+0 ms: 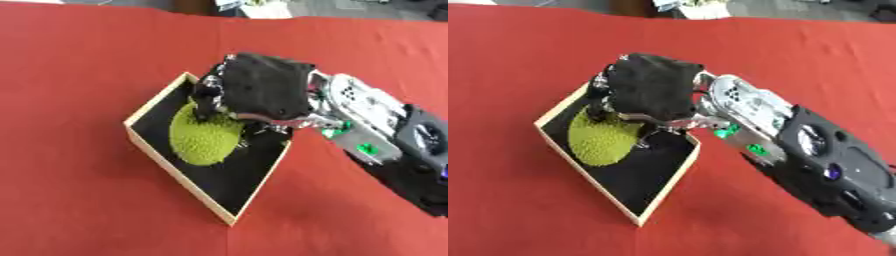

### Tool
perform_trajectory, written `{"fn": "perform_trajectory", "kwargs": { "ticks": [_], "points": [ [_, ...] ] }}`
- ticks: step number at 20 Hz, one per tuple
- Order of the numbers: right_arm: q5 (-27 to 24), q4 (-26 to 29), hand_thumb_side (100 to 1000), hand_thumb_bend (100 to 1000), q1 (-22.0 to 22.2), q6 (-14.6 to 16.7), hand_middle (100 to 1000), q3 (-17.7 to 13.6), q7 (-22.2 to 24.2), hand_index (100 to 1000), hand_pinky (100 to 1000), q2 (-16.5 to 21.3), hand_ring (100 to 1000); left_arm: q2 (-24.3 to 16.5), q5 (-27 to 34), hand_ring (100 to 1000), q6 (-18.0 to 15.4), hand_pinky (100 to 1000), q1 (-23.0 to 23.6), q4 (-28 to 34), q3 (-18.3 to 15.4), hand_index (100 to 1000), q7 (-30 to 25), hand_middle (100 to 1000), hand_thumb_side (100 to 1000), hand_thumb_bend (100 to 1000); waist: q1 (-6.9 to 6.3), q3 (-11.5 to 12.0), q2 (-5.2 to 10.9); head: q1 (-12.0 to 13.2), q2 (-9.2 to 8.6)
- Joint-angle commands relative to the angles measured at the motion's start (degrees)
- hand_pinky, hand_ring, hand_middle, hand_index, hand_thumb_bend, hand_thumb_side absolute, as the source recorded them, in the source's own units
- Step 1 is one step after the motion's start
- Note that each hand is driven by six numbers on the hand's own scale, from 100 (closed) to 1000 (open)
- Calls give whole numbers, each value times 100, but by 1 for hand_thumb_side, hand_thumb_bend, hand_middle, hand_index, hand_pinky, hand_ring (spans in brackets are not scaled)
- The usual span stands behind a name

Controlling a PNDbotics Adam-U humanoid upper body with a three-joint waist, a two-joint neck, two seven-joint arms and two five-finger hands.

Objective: Pick up objects on the table and place them in the box.

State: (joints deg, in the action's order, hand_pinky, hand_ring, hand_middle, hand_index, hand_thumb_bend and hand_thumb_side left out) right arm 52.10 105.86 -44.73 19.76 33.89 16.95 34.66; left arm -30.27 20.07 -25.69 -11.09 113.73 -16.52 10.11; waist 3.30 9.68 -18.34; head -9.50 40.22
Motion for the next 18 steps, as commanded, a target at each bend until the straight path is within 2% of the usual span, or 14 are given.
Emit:
{"fn": "perform_trajectory", "kwargs": {
  "ticks": [1, 3, 5, 6, 7, 10, 12, 18],
  "points": [
    [99, 16, 100, 412, -40, 81, 629, -88, 155, 686, 660, 169, 614, -96, -34, 614, 15, 584, -23, 86, -72, 701, -9, 649, 687, 143, -39, 1, 90, -13, -25],
    [88, 60, 100, 405, -45, 293, 782, -85, 331, 802, 854, 189, 779, -89, -34, 614, 23, 584, -25, 86, -74, 701, -5, 649, 687, 144, -38, 1, 87, -12, -24],
    [55, 127, 100, 394, -64, 511, 859, -127, 475, 856, 934, 210, 885, -79, -33, 614, 34, 583, -26, 86, -77, 700, -4, 649, 687, 144, -37, -1, 84, -5, -25],
    [47, 155, 100, 394, -72, 594, 859, -153, 536, 856, 934, 220, 885, -75, -34, 614, 39, 583, -26, 86, -78, 700, -3, 649, 687, 144, -37, -2, 83, -2, -26],
    [35, 172, 100, 378, -82, 684, 905, -161, 617, 900, 973, 241, 932, -71, -35, 614, 43, 583, -26, 86, -79, 700, -4, 649, 687, 144, -34, -1, 81, -1, -27],
    [-88, 204, 100, 364, -104, 900, 909, -199, 880, 913, 980, 288, 936, -66, -38, 614, 53, 583, -30, 86, -81, 700, -3, 648, 687, 145, -29, -2, 78, 9, -31],
    [-230, 244, 100, 340, -111, 927, 902, -258, 992, 920, 971, 313, 931, -64, -38, 614, 60, 582, -34, 86, -81, 700, -3, 647, 686, 145, -26, -3, 79, 14, -32],
    [-715, 548, 100, 360, -69, 636, 885, -613, 840, 907, 945, 468, 912, -73, -41, 614, 56, 583, -42, 86, -88, 700, 14, 647, 687, 146, -26, -15, 87, 25, -66]
  ]
}}
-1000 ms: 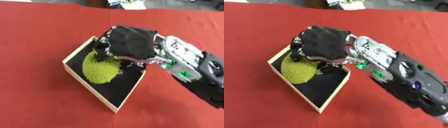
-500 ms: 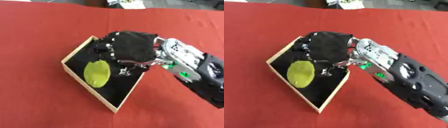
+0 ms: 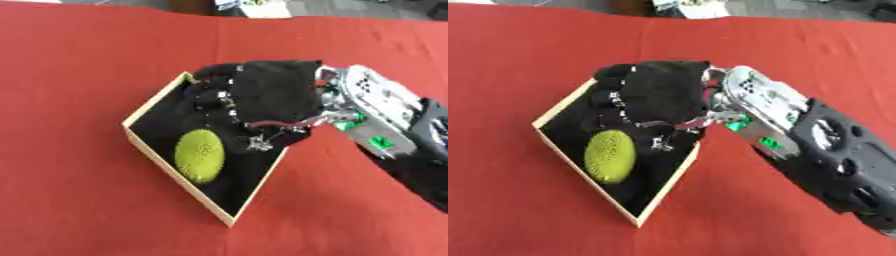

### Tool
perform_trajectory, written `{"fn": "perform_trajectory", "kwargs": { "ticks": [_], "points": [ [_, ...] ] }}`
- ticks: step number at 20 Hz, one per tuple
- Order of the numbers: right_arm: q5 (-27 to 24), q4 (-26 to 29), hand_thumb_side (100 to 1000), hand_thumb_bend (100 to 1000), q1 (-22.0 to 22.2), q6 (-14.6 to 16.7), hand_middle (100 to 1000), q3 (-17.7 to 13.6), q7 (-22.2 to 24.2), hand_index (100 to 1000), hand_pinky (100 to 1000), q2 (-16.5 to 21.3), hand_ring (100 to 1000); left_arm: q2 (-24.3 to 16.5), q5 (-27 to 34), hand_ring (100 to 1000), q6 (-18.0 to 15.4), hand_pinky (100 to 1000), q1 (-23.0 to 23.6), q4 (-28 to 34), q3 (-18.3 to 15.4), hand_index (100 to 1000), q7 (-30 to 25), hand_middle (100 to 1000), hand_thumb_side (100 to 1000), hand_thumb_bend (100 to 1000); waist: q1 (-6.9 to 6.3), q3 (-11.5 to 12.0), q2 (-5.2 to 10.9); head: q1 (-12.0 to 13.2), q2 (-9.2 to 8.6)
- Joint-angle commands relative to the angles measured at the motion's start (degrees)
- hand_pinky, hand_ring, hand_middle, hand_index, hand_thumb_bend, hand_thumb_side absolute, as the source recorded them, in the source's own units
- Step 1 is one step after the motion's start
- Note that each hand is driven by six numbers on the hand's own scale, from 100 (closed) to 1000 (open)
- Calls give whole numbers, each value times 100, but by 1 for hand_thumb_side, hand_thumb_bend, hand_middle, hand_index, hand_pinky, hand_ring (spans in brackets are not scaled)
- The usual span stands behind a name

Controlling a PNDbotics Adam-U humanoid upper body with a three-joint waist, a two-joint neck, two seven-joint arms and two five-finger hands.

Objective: Pick up objects on the table and place them in the box.

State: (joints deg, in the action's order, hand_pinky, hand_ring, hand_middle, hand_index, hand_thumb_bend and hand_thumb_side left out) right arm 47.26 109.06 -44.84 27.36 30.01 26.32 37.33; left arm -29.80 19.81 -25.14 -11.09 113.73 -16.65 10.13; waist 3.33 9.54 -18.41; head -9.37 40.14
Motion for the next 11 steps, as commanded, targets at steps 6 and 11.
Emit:
{"fn": "perform_trajectory", "kwargs": {
  "ticks": [6, 11],
  "points": [
    [-1274, 536, 190, 100, 43, -879, 831, -843, -934, 886, 818, 299, 855, -151, -27, 616, -53, 584, -46, 86, -88, 701, 53, 647, 687, 144, -61, -17, 81, 5, -59],
    [-2242, 553, 438, 100, 78, -1625, 836, -1634, -2124, 895, 783, 372, 864, -161, -46, 616, -107, 584, -36, 86, -105, 701, 98, 647, 687, 143, -87, -37, 60, 39, -79]
  ]
}}
